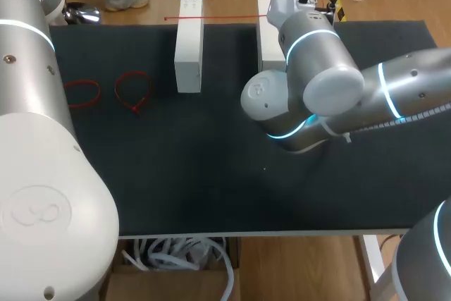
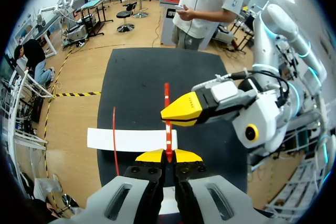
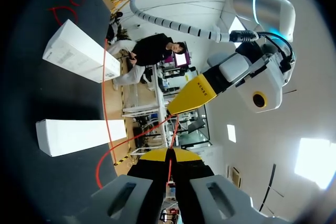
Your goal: Grab the tape and strap the tape.
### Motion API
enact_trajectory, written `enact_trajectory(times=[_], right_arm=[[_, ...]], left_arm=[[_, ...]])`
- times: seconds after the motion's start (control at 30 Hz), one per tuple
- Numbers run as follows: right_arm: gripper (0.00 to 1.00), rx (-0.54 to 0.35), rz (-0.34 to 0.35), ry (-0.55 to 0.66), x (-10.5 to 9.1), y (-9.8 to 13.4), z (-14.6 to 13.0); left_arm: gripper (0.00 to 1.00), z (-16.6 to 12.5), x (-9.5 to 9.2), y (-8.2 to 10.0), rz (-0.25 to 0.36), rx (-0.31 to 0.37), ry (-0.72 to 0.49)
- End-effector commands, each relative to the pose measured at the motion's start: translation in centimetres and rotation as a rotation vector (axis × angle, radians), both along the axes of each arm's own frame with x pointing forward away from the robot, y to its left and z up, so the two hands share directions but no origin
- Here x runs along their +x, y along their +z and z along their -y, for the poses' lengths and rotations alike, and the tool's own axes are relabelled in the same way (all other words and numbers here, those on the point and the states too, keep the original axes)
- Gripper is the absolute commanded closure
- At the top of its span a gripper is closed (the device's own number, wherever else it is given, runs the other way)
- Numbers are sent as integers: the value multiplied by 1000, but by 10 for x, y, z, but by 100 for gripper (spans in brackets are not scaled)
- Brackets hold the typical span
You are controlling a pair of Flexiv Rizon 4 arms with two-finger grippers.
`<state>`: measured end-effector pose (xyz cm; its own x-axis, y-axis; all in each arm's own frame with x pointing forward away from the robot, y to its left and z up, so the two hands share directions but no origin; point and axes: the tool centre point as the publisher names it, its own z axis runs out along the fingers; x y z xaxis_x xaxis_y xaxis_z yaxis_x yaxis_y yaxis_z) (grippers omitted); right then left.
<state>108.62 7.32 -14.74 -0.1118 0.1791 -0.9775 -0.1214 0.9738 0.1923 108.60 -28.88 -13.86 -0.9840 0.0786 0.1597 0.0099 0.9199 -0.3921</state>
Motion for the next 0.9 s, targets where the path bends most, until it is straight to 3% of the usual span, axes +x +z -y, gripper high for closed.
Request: enact_trajectory(times=[0.03,0.9], right_arm=[[100,-2,-11,5,-1,5,-1],[100,25,-10,45,0,13,-7]], left_arm=[[100,1,0,1,-2,4,1],[100,1,0,1,-2,4,1]])
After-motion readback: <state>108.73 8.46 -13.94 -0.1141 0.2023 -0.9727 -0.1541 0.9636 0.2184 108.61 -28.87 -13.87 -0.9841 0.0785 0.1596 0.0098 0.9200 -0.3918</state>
